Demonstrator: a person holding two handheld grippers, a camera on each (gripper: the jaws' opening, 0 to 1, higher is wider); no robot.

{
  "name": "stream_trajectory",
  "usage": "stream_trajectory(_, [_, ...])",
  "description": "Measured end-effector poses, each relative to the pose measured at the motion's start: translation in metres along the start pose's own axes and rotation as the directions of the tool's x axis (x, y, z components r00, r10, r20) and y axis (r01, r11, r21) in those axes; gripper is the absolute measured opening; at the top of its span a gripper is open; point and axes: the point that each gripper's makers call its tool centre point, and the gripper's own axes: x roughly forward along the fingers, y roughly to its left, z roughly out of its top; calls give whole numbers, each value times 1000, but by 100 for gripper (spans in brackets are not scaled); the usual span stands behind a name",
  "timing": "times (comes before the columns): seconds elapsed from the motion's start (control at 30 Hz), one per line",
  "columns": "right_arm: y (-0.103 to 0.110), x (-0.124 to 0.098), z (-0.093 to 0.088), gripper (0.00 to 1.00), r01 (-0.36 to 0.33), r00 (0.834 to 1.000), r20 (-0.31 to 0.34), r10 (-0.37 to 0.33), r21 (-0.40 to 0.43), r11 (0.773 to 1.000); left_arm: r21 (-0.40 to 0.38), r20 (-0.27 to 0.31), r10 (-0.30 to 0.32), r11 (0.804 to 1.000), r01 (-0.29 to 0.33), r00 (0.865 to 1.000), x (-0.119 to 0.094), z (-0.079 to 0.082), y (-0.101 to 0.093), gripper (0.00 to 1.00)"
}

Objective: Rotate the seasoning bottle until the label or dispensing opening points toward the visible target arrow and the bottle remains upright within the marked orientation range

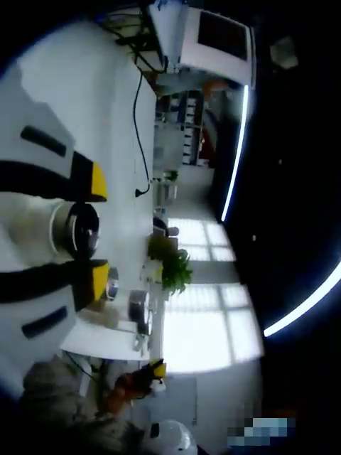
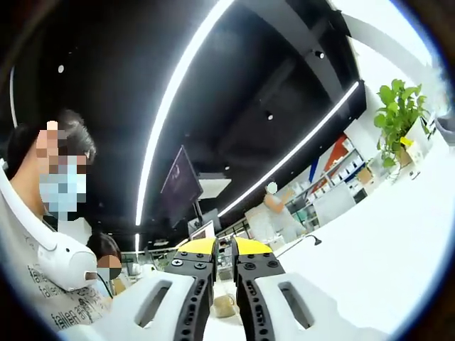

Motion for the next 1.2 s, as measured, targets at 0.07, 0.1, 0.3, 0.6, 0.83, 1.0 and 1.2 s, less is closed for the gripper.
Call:
stream_trajectory(0.07, [0,0,0,6,1,1000,-1,-1,1,1000,0,-5,-15,1000,15,1000,0,0,-1,33])
stream_trajectory(0.1, [-1,0,0,6,1,1000,0,-1,3,1000,0,-10,-30,1000,30,999,0,0,-1,33])
stream_trajectory(0.3, [1,1,-3,6,-8,1000,-6,8,8,1000,-12,-65,-199,980,198,978,2,-3,-10,33])
stream_trajectory(0.6, [7,5,-6,6,-27,999,-19,27,-12,1000,-19,-71,-333,943,333,940,3,-5,-16,33])
stream_trajectory(0.83, [11,4,-8,6,-36,999,-26,35,-27,999,-14,-117,-383,923,384,916,7,-6,-13,33])
stream_trajectory(1.0, [13,5,-6,6,-46,999,-21,46,-25,999,-37,-110,-431,902,429,896,5,-6,-16,33])
stream_trajectory(1.2, [17,8,-9,6,-55,998,-33,54,-36,998,-70,-82,-505,863,500,859,3,-6,-14,33])
